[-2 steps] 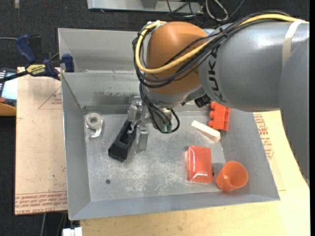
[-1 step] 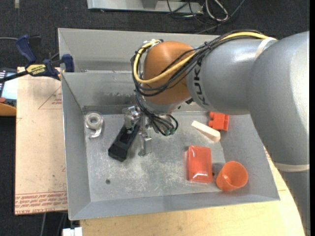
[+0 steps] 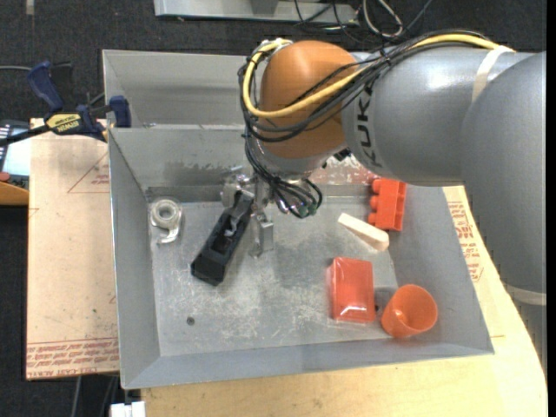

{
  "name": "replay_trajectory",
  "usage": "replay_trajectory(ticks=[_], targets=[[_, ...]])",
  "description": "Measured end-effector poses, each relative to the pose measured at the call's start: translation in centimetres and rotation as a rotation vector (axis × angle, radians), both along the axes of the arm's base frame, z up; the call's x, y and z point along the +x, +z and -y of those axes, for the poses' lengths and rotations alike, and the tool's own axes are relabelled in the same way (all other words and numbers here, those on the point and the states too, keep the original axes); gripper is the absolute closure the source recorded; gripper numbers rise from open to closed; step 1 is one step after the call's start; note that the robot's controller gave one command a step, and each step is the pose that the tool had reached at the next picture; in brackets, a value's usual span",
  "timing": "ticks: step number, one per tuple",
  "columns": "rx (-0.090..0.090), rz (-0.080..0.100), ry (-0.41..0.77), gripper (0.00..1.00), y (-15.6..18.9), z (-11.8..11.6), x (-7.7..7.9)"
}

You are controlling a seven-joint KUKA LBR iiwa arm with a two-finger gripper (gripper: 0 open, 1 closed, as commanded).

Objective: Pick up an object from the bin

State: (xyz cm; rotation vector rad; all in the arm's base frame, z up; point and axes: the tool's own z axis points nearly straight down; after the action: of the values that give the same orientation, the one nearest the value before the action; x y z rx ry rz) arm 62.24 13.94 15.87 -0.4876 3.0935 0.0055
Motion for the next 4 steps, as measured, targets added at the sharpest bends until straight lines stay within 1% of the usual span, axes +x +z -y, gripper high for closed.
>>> replay_trajectory(ticks=[1,2,3,4], targets=[[-0.002,-0.003,0.143,0.0,-3.7,-1.7,0.9],[-0.002,0.002,0.506,0.0,-8.9,-1.4,1.3],[0.003,0.006,0.409,1.0,-8.7,-0.7,2.0],[0.003,0.006,0.408,1.0,-8.7,-0.7,2.0]])
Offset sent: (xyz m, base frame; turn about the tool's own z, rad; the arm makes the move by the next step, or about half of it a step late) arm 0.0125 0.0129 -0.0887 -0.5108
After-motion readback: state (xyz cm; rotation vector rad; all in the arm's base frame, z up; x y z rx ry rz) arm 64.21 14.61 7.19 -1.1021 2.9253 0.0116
